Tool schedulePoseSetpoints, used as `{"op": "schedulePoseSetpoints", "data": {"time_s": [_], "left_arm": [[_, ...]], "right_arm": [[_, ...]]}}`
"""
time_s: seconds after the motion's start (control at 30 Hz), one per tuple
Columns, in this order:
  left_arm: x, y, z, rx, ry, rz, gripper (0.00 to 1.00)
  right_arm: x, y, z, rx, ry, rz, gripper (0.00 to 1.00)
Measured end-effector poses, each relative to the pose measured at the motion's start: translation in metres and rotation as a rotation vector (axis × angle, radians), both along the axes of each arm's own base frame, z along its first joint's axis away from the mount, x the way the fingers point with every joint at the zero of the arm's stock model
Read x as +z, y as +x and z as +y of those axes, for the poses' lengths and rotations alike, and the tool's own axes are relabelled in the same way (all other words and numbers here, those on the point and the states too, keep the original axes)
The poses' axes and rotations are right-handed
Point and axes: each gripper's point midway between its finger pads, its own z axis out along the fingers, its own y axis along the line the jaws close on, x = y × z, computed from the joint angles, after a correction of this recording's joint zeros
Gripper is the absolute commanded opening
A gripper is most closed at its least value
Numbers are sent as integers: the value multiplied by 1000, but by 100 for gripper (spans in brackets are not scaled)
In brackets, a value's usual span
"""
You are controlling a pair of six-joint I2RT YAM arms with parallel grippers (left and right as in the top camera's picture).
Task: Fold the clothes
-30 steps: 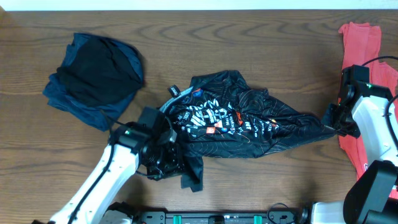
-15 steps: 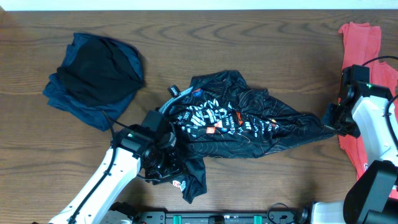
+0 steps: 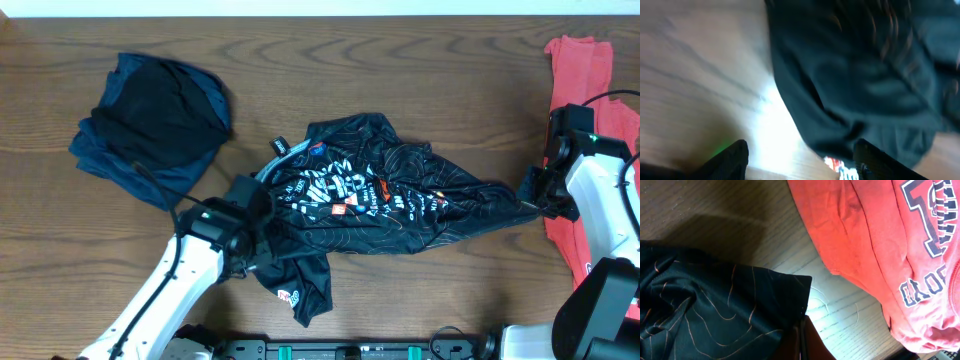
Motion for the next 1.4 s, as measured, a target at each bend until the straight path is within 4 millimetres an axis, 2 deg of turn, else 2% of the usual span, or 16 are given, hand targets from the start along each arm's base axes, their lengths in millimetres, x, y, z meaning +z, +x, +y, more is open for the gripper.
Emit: {"op": "schedulePoseSetpoints", "data": {"time_s": [0.17,0.3,0.6,0.77,0.93,1.1,1.17,1.2,1.4], "left_arm": [[-11,16,16,55,30,-2,68],[-24,25,16,30,20,15,67],[-50,19,8,-17,-5,123,61],[-58,17,6,-29,-15,150,50],[-58,20,2,-31,-36,141,34],[-59,18,1,-31,-43,147,27],[-59,17,1,-31,-43,148,19],[-59,16,1,-30,-45,151,7],[-57,7,-1,-56,-61,186,6]], "right_arm": [[0,0,0,0,0,0,1],[0,0,0,0,0,1,1],[0,0,0,0,0,0,1],[0,0,0,0,0,0,1],[0,0,0,0,0,0,1],[0,0,0,0,0,0,1],[0,0,0,0,0,0,1],[0,0,0,0,0,0,1],[0,0,0,0,2,1,1]]}}
